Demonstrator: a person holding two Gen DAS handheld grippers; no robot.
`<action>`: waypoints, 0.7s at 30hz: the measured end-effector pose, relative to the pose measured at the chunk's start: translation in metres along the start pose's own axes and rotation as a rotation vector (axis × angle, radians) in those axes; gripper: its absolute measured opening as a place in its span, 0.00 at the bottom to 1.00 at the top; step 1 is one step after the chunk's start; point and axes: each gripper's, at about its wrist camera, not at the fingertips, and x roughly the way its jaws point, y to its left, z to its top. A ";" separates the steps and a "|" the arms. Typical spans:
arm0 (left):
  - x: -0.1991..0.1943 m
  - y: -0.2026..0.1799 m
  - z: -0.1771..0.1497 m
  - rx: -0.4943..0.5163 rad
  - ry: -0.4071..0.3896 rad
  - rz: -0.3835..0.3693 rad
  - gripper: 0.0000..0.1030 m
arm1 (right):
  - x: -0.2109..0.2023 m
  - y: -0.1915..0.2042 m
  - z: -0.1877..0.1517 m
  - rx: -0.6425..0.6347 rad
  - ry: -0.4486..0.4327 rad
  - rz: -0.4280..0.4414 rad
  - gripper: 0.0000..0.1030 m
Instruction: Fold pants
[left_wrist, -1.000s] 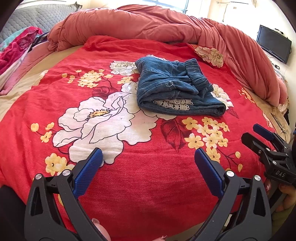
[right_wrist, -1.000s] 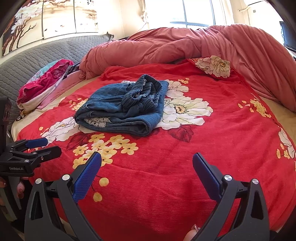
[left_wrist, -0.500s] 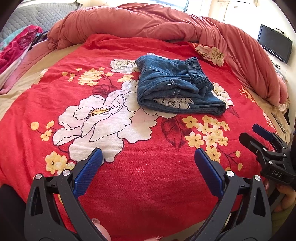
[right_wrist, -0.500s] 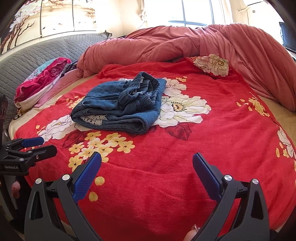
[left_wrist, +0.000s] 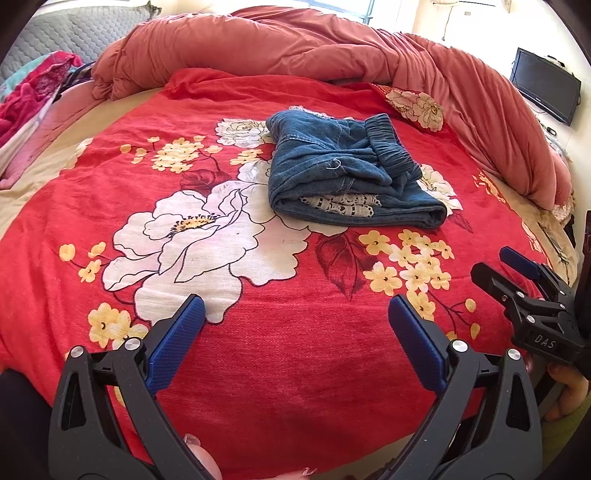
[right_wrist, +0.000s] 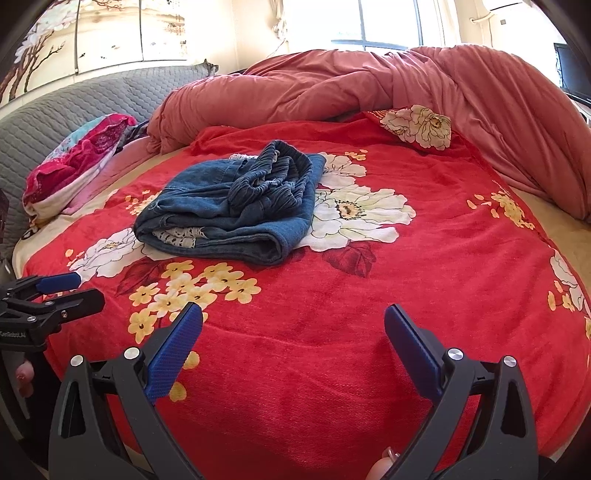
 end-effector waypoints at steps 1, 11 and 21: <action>0.000 0.000 0.000 -0.001 0.000 -0.003 0.91 | 0.000 0.000 0.000 -0.002 0.001 -0.002 0.95; 0.000 -0.001 0.000 0.007 0.003 0.002 0.91 | 0.001 -0.001 0.000 -0.001 0.002 -0.007 0.95; 0.002 -0.001 0.001 0.008 0.009 -0.005 0.91 | 0.002 -0.001 0.000 -0.001 0.008 -0.013 0.95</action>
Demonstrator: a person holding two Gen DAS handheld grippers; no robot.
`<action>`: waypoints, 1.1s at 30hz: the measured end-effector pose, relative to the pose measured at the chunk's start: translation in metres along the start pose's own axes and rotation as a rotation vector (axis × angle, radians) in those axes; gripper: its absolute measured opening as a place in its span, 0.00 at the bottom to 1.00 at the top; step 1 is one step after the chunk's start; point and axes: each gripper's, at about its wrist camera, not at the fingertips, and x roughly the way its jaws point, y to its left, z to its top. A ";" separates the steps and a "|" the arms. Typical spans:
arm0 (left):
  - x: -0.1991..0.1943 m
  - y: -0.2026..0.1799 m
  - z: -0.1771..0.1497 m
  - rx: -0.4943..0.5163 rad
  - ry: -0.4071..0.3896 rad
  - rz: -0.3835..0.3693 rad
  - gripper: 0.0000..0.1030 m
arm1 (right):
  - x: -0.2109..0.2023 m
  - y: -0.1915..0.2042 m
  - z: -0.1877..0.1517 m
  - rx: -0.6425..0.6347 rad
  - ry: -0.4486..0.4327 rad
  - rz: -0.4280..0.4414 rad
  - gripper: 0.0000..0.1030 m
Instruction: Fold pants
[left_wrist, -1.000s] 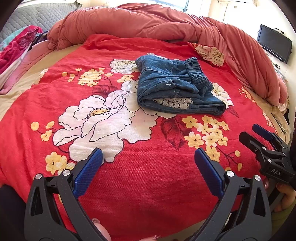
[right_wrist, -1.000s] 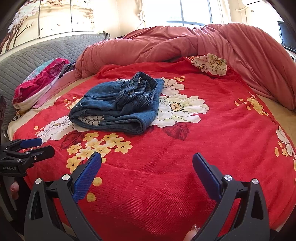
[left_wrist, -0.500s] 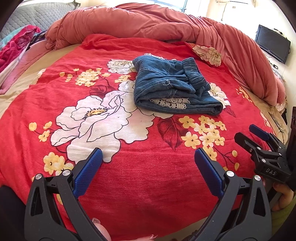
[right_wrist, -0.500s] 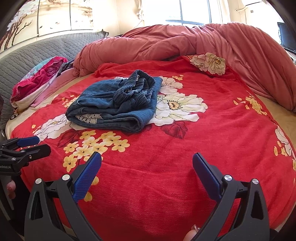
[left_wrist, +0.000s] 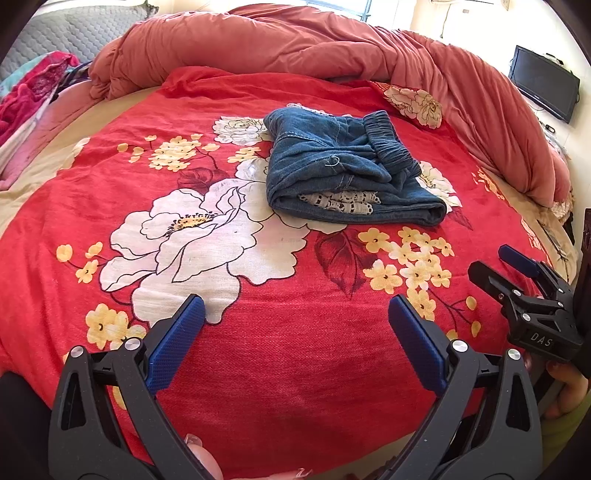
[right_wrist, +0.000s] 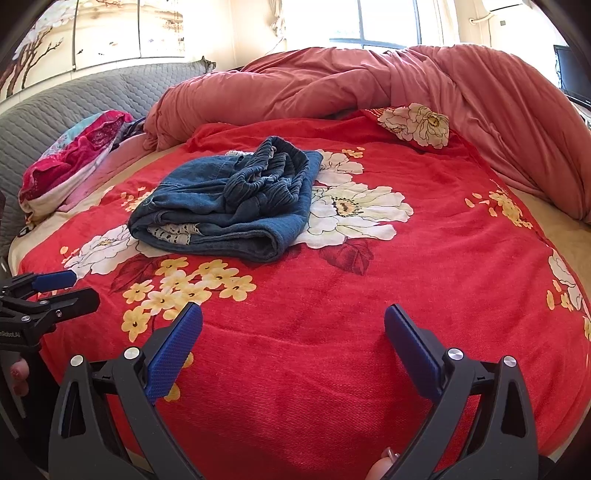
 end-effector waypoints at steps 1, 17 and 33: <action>0.000 0.001 0.000 0.000 0.001 -0.002 0.91 | 0.001 0.000 0.000 0.000 0.002 -0.001 0.95; 0.001 0.000 0.000 0.046 0.001 0.025 0.91 | 0.007 -0.003 -0.002 0.000 0.021 -0.030 0.95; 0.050 0.182 0.115 -0.168 0.055 0.418 0.91 | 0.021 -0.243 0.063 0.427 0.109 -0.417 0.95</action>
